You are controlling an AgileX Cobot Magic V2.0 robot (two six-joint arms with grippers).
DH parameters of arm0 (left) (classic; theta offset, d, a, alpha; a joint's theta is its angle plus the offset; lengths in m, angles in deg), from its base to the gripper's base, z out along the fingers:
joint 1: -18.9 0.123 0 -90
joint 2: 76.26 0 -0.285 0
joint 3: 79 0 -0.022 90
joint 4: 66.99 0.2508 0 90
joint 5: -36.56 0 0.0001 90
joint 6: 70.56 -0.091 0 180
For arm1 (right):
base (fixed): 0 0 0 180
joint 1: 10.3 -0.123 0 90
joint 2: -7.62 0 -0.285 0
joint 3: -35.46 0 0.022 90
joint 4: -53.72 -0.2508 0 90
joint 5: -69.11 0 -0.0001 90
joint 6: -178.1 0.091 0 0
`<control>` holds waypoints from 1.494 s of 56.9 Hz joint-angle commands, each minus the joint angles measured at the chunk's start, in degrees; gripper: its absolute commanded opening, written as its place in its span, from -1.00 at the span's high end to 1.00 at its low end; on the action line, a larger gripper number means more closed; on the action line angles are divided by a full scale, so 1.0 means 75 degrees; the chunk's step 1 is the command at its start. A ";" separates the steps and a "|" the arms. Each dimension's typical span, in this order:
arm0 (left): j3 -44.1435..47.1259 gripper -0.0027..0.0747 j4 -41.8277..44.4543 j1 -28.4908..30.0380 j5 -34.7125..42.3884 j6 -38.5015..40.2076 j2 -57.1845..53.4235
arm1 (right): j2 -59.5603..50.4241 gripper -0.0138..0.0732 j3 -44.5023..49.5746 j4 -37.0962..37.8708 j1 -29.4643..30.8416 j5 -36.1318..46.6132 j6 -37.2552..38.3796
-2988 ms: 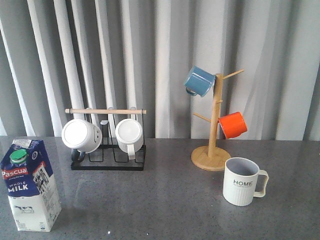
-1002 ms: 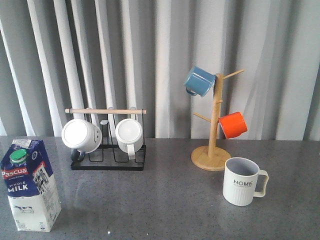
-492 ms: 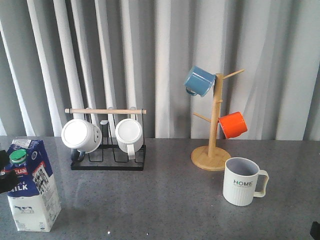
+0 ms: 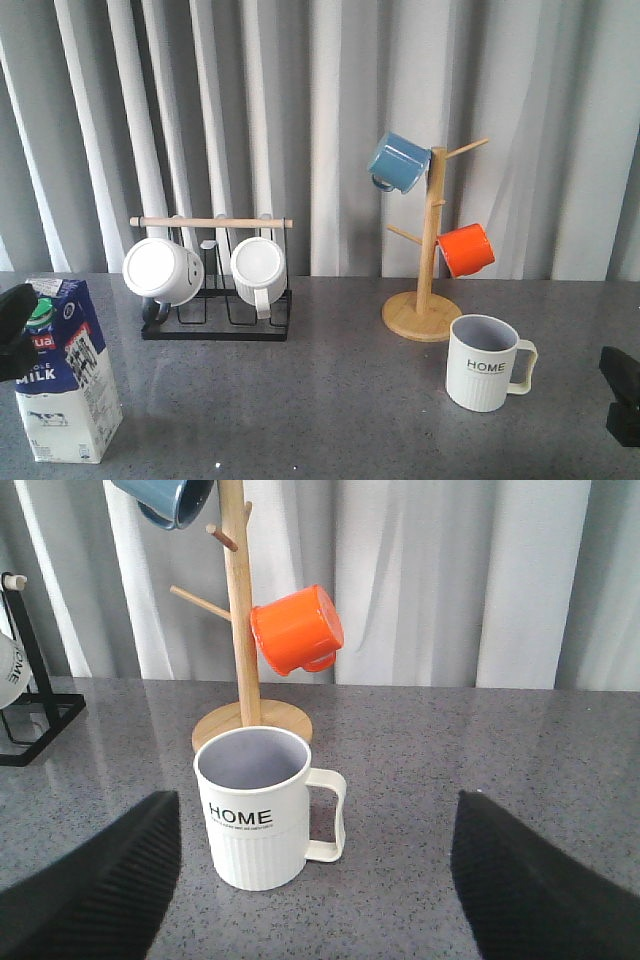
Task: Place milk next to cup
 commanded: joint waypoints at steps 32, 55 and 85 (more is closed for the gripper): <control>-0.0267 -0.47 -0.0028 -0.0028 0.0555 0.0034 -0.0099 | 0.1601 -0.63 -0.0281 0.0020 0.0031 0.1435 -0.1047; -0.0267 -0.46 -0.0028 -0.0028 0.0555 0.0034 -0.0099 | 0.4672 -0.61 -0.0281 -0.1027 0.0039 0.5726 -0.1765; -0.0267 -0.46 -0.0028 -0.0028 0.0555 0.0034 -0.0099 | 0.6560 -0.60 -0.1424 -0.1486 0.0039 0.6326 -0.1821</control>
